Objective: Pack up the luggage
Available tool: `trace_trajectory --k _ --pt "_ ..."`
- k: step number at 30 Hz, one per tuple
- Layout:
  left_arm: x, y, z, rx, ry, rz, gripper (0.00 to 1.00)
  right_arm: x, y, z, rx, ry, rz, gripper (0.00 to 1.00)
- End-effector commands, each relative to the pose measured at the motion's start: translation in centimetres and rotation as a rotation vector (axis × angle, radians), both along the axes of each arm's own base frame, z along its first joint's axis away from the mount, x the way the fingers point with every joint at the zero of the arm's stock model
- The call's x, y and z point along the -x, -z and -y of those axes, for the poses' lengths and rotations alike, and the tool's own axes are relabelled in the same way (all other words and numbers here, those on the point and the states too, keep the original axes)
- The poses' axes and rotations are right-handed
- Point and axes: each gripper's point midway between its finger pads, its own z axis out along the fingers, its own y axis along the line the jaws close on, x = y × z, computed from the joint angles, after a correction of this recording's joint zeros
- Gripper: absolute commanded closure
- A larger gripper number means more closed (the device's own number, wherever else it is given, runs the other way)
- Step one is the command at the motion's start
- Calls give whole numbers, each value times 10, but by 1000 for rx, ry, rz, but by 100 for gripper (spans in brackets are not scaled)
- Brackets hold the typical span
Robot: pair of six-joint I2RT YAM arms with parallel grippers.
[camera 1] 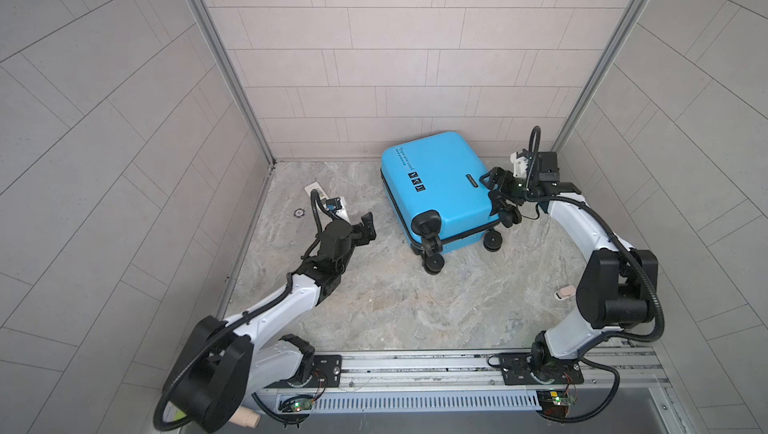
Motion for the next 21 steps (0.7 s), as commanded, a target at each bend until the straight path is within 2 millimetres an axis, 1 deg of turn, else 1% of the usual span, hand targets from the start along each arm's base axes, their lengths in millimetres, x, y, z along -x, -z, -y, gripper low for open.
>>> trace_trajectory --k 1,3,5,7,10,12,15,17,19,21 --pt "-29 -1 11 46 43 -15 14 36 10 -46 -71 -112 -62 5" --pt "-49 3 21 38 74 -30 14 48 11 -53 -64 -123 -61 5" --pt "-64 14 32 20 104 -55 15 58 12 -59 -62 -128 -60 5" --pt "-78 18 42 21 132 -58 16 66 12 -61 -61 -128 -55 4" --pt "-93 21 57 32 180 -54 17 74 11 -59 -46 -128 -63 3" --pt "-101 20 65 44 200 -53 17 78 10 -55 -7 -133 -80 2" --pt "-109 17 75 53 226 -39 17 80 6 -48 50 -125 -98 1" --pt "-111 12 79 52 239 -18 17 82 2 -41 80 -106 -109 1" --pt "-111 7 77 42 237 -3 17 86 -2 -33 108 -78 -119 1" --pt "-107 2 68 17 208 9 17 91 -7 -23 138 -41 -132 1"
